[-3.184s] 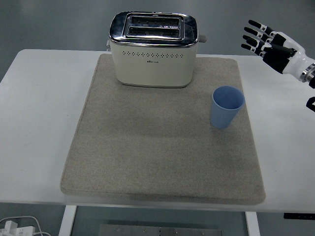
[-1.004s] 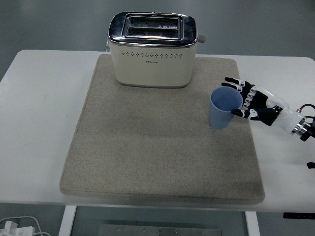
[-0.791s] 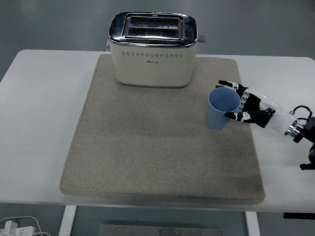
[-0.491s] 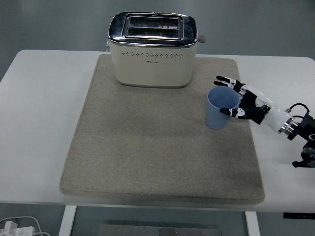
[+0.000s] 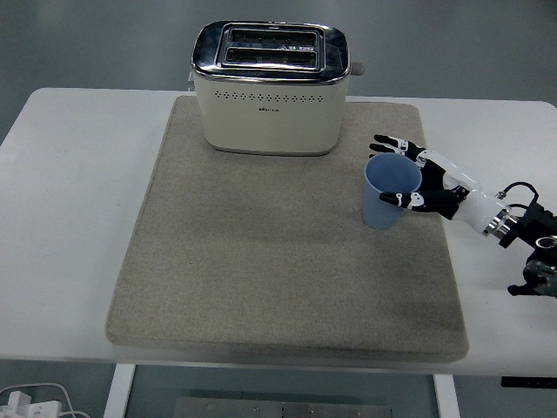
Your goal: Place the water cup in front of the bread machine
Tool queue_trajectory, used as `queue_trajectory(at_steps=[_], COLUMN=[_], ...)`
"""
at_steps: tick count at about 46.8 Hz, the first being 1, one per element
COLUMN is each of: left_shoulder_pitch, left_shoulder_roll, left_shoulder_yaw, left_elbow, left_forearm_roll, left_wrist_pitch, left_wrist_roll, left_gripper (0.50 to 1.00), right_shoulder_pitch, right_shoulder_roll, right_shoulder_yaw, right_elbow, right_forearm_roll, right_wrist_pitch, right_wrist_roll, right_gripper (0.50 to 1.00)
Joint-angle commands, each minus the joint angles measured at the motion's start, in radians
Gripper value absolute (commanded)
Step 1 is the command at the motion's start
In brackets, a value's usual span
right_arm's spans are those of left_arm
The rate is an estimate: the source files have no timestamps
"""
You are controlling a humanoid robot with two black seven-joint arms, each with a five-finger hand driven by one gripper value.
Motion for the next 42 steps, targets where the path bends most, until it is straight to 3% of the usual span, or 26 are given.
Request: queue_trajectory(at_steps=[1,42], left_shoulder_pitch=[-0.001,-0.001], left_shoulder_roll=[0.000,0.000], left_shoulder_yaw=[0.000,0.000], left_elbow=[0.000,0.000], left_forearm_roll=[0.000,0.000], left_wrist_pitch=[0.000,0.000], left_wrist_roll=[0.000,0.000], left_gripper=[1.000,1.000], right_shoulder_pitch=[0.001,0.011], right_shoulder_roll=[-0.001,0.010], right_shoulder_yaw=[0.000,0.000], right_elbow=[0.000,0.003], right_forearm_roll=[0.000,-0.028], right_wrist_pitch=[0.000,-0.014], right_wrist_roll=[0.000,0.000], right_gripper=[0.946,0.946])
